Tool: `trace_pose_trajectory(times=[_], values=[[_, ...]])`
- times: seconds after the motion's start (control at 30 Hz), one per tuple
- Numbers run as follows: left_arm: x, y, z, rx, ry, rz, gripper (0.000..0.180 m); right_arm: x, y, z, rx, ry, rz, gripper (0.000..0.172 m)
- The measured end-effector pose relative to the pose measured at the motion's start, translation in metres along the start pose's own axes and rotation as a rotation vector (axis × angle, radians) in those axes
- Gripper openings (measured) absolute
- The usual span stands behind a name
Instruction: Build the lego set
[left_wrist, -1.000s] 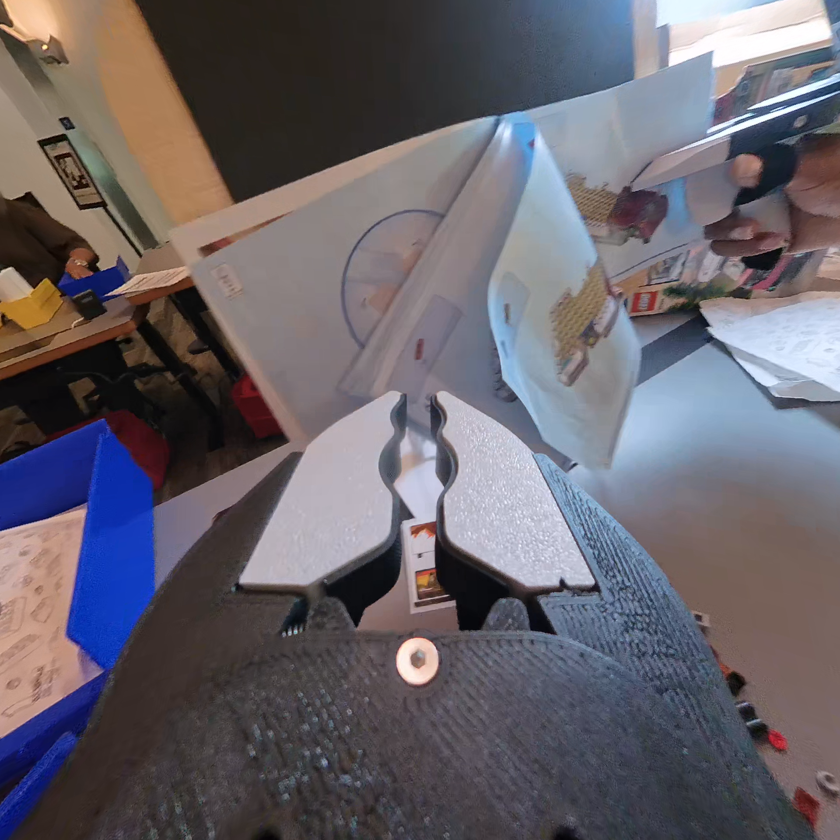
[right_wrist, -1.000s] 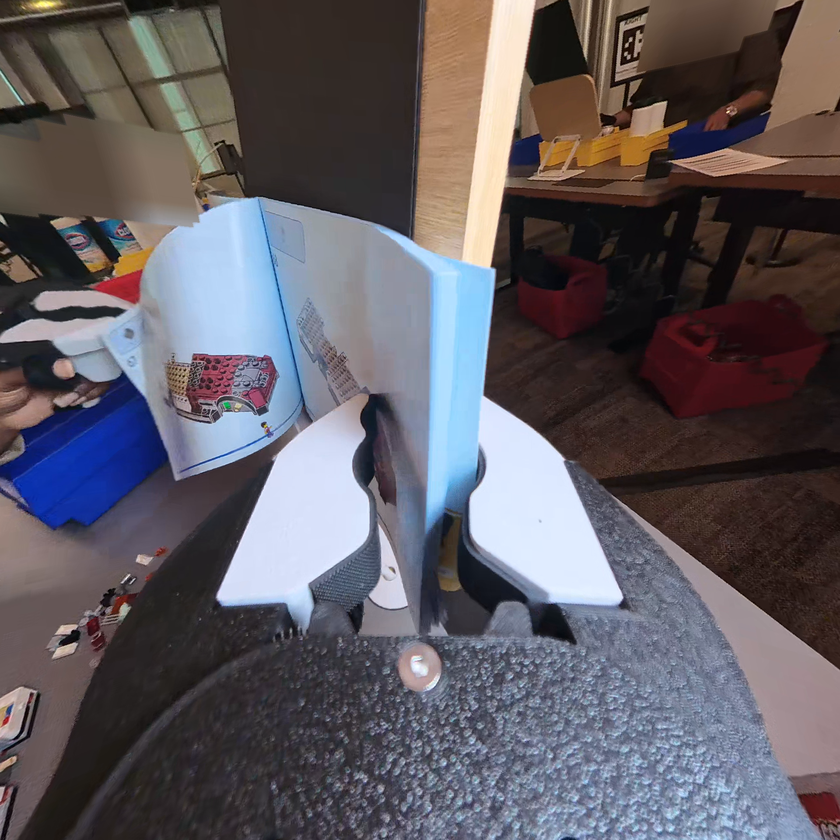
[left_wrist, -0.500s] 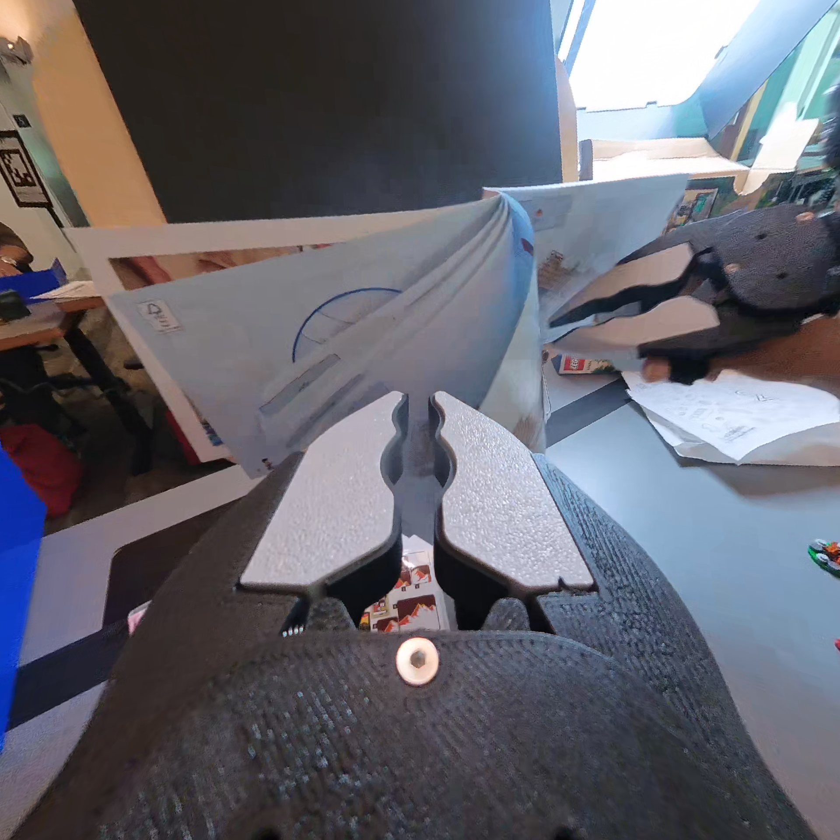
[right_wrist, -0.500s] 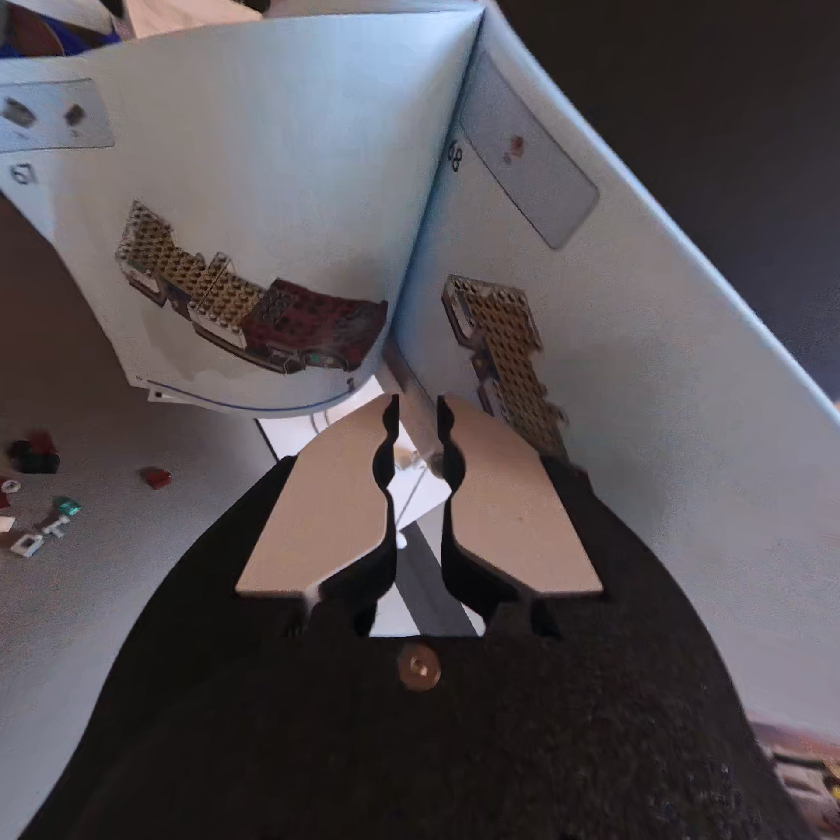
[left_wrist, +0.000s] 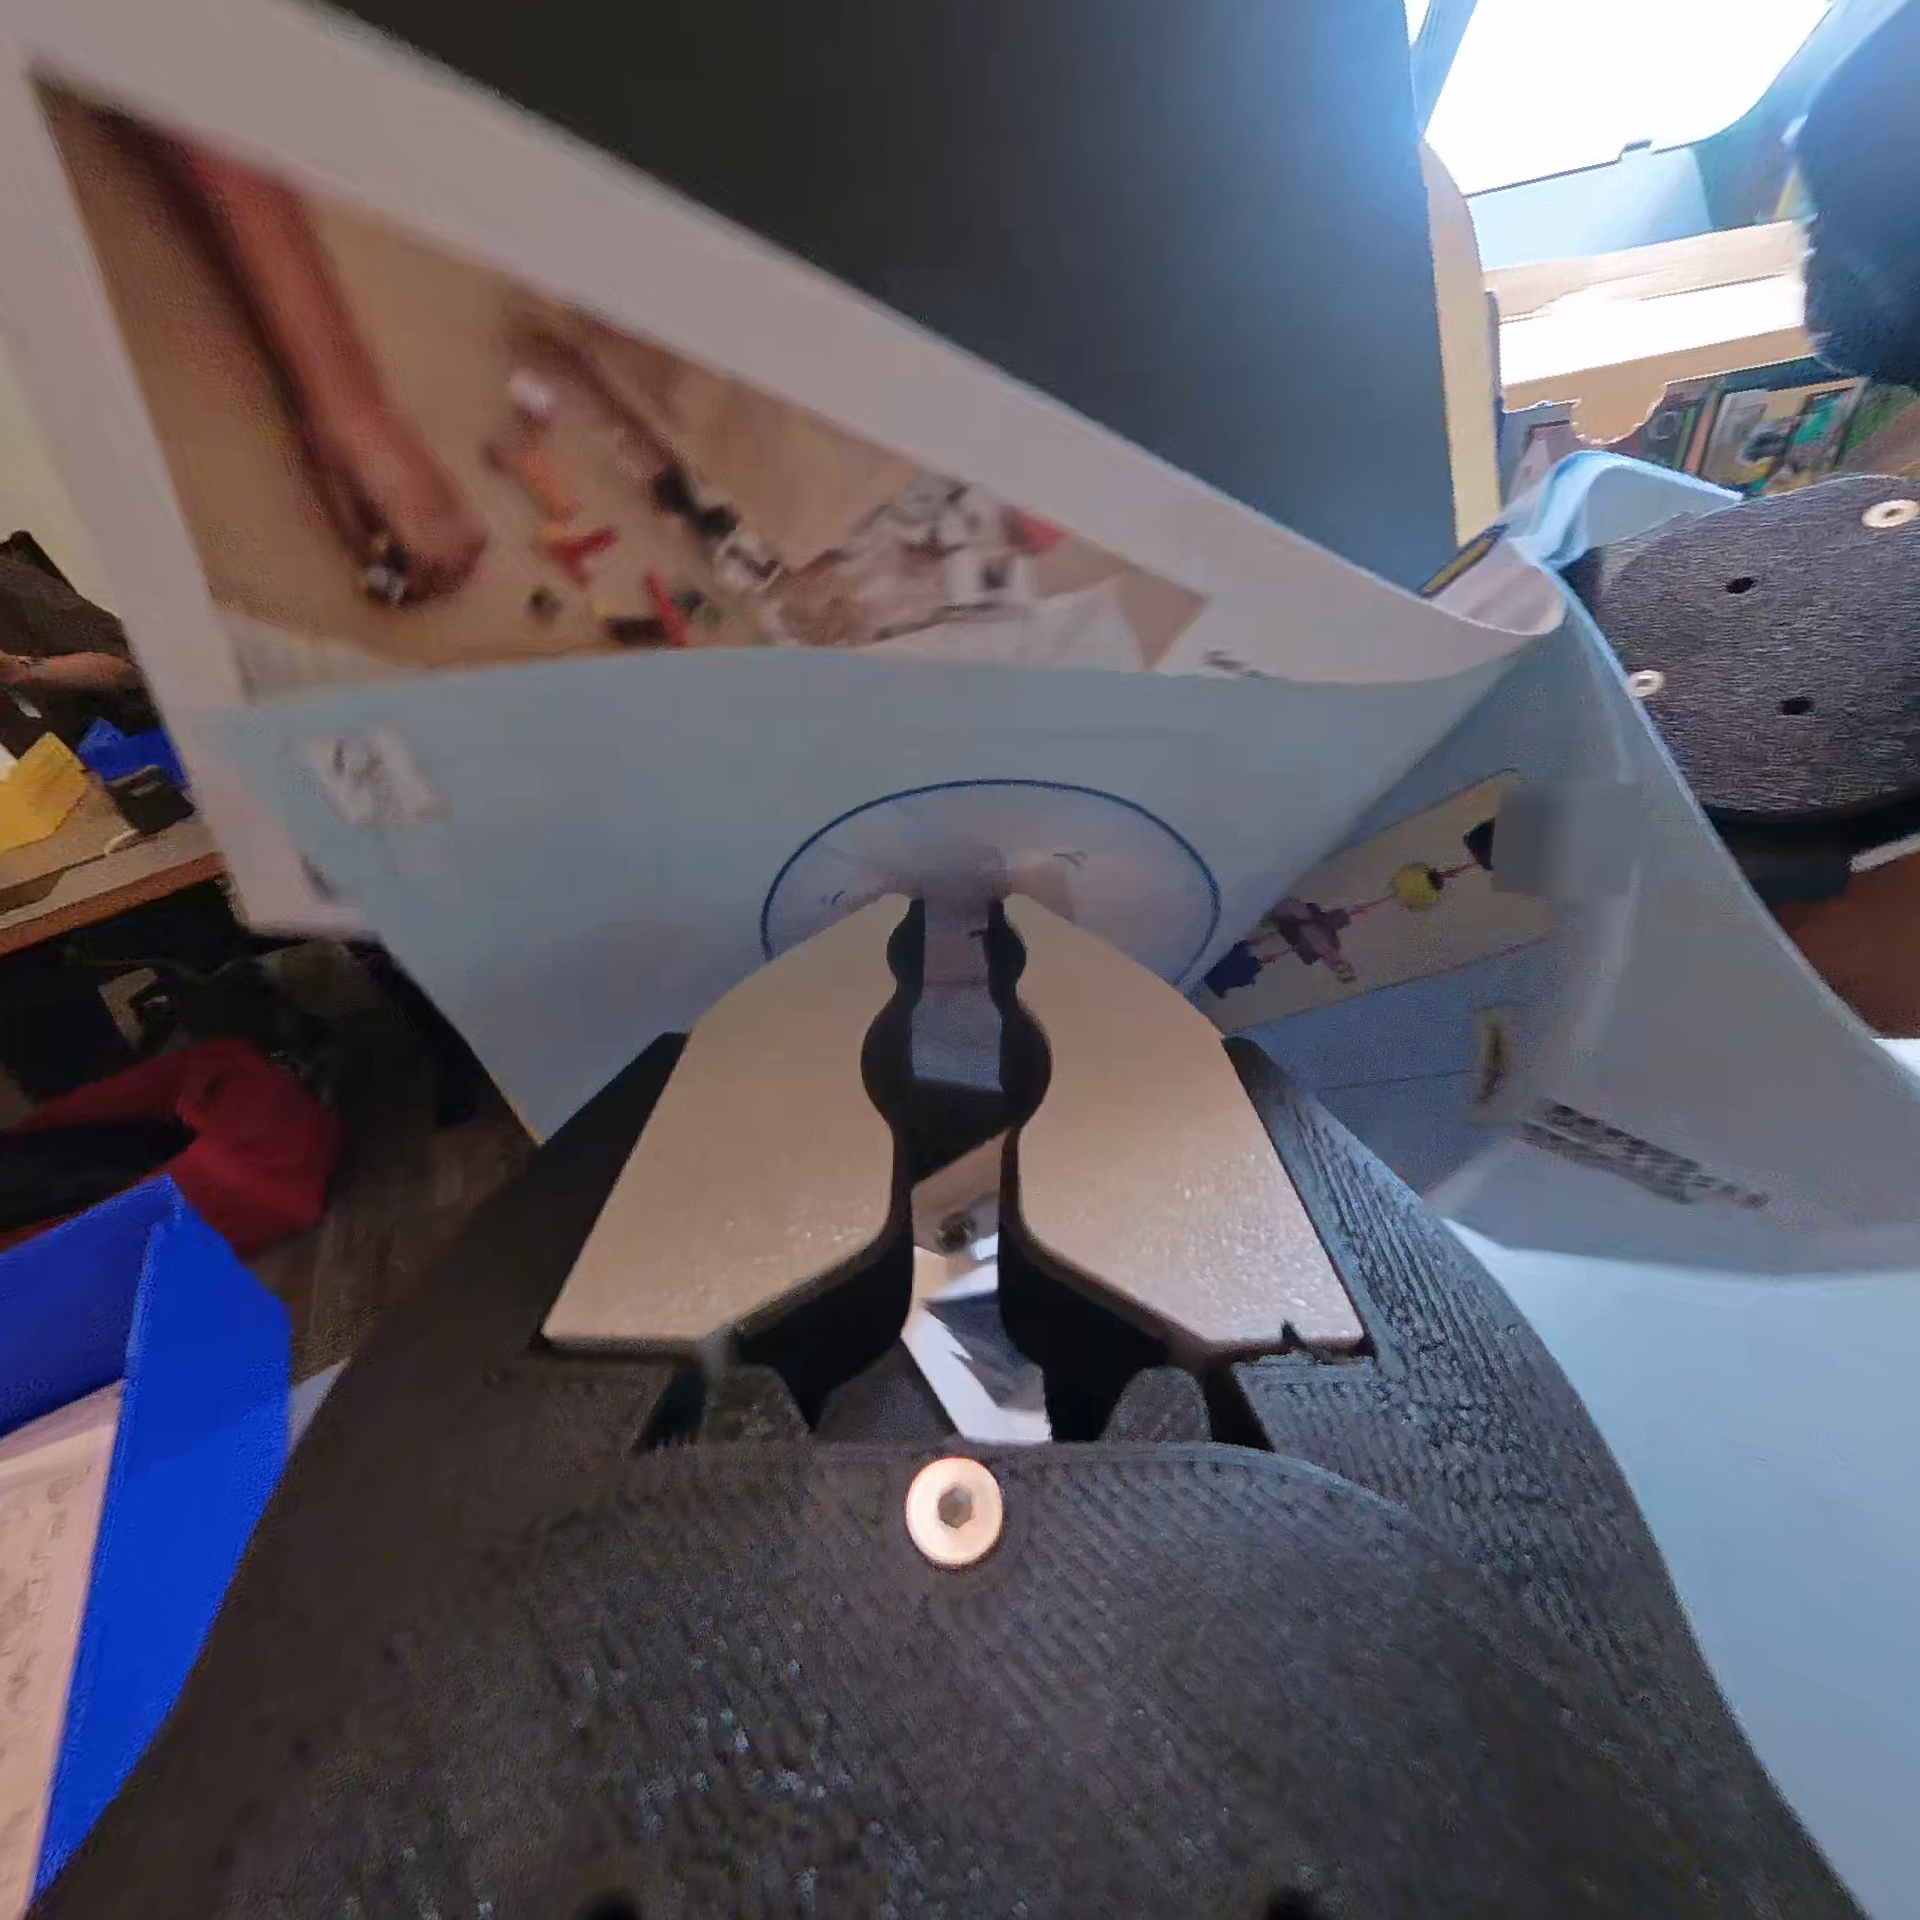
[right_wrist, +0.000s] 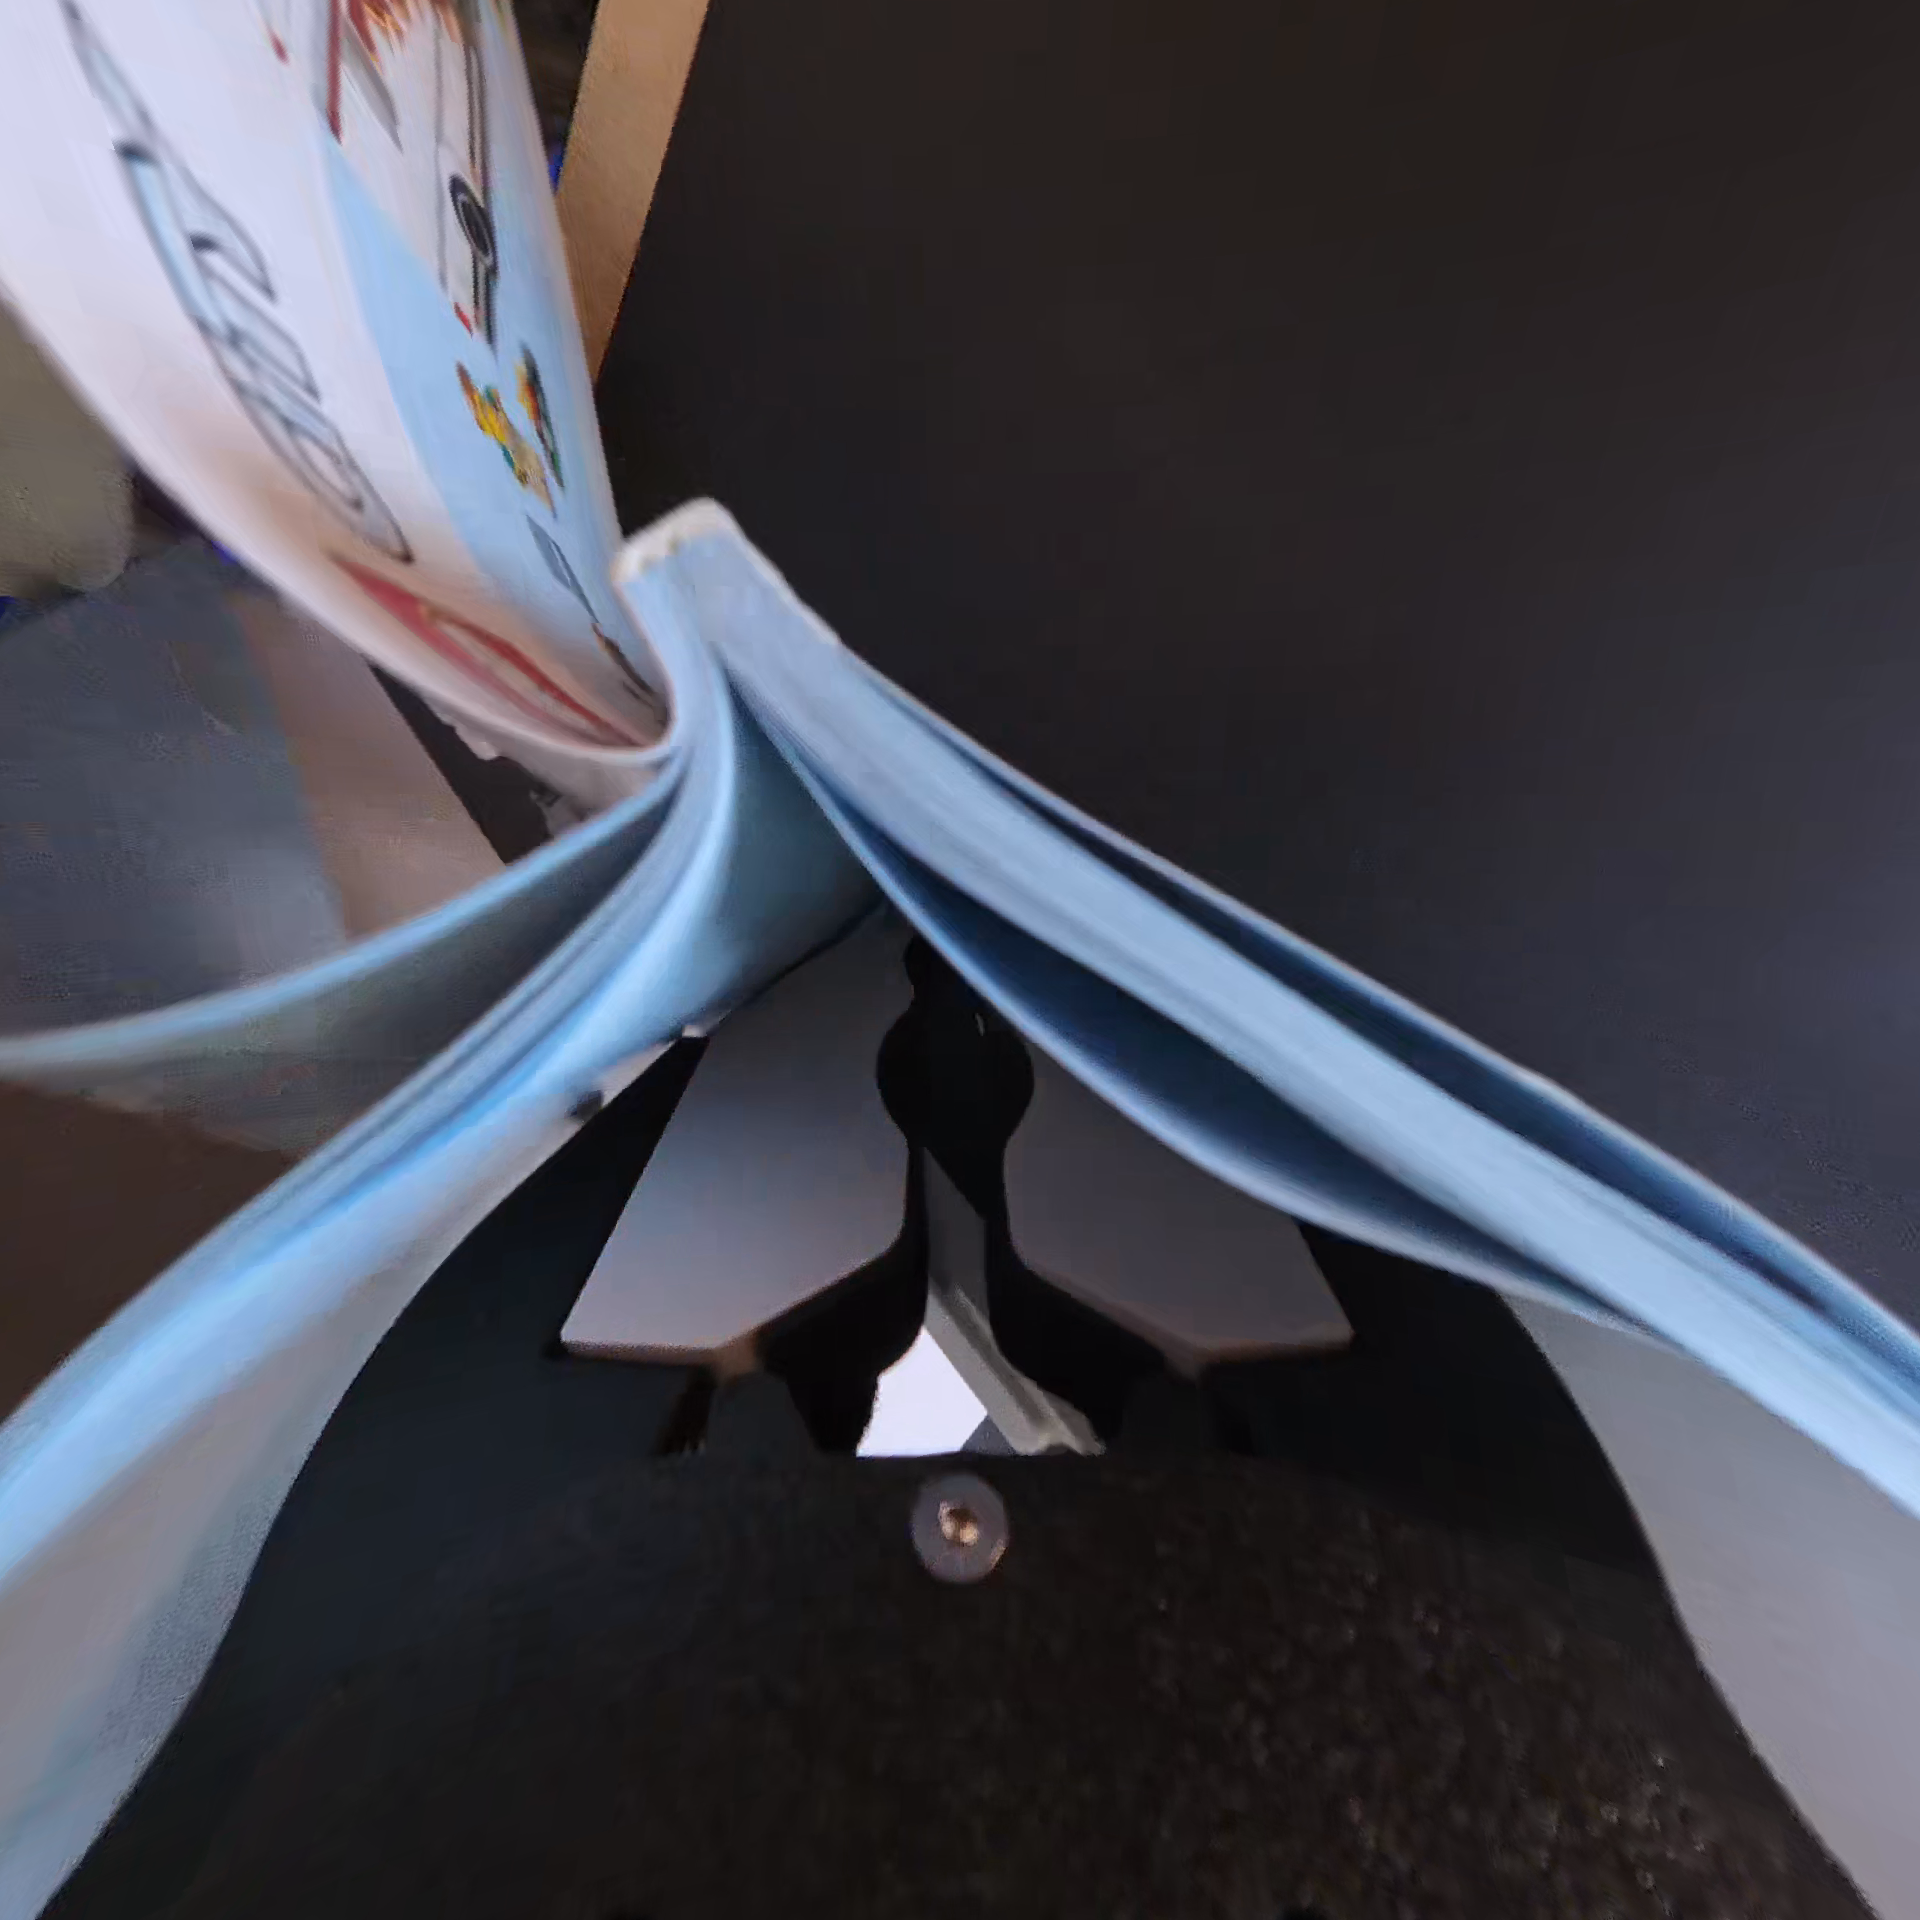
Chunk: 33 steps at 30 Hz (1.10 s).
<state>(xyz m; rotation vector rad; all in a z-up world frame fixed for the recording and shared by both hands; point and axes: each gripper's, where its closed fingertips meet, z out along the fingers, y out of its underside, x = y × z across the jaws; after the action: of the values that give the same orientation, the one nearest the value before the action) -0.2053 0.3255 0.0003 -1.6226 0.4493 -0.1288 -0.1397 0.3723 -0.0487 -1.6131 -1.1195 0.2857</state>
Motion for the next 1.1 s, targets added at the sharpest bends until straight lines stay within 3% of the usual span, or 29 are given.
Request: trace_pose_trajectory(times=[0.2, 0.37, 0.63, 0.7, 0.87, 0.93, 1.1], values=[[-0.041, -0.007, 0.008, -0.074, -0.087, 0.121, 0.018, 0.011, -0.009, -0.006, -0.064, -0.078, 0.050, 0.002], [-0.049, -0.003, -0.005, -0.036, -0.064, 0.056, 0.024, 0.024, -0.016, -0.014, -0.165, -0.185, 0.039, 0.000], [-0.051, -0.001, -0.009, -0.062, -0.005, 0.060, 0.056, 0.035, -0.031, -0.012, -0.327, -0.222, -0.098, 0.000], [-0.057, 0.002, -0.009, -0.085, -0.009, 0.055, 0.061, 0.030, -0.034, -0.012, -0.350, -0.278, -0.067, 0.007], [-0.097, 0.005, 0.000, -0.106, -0.118, 0.063, 0.072, 0.032, -0.045, -0.006, -0.324, -0.312, 0.003, 0.010], [-0.104, 0.015, 0.007, -0.150, -0.097, 0.002, 0.077, 0.030, -0.046, -0.004, -0.293, -0.285, -0.007, 0.010], [-0.096, 0.051, 0.016, -0.215, -0.031, -0.027, 0.069, 0.013, -0.040, 0.001, -0.160, -0.215, -0.044, 0.019]])
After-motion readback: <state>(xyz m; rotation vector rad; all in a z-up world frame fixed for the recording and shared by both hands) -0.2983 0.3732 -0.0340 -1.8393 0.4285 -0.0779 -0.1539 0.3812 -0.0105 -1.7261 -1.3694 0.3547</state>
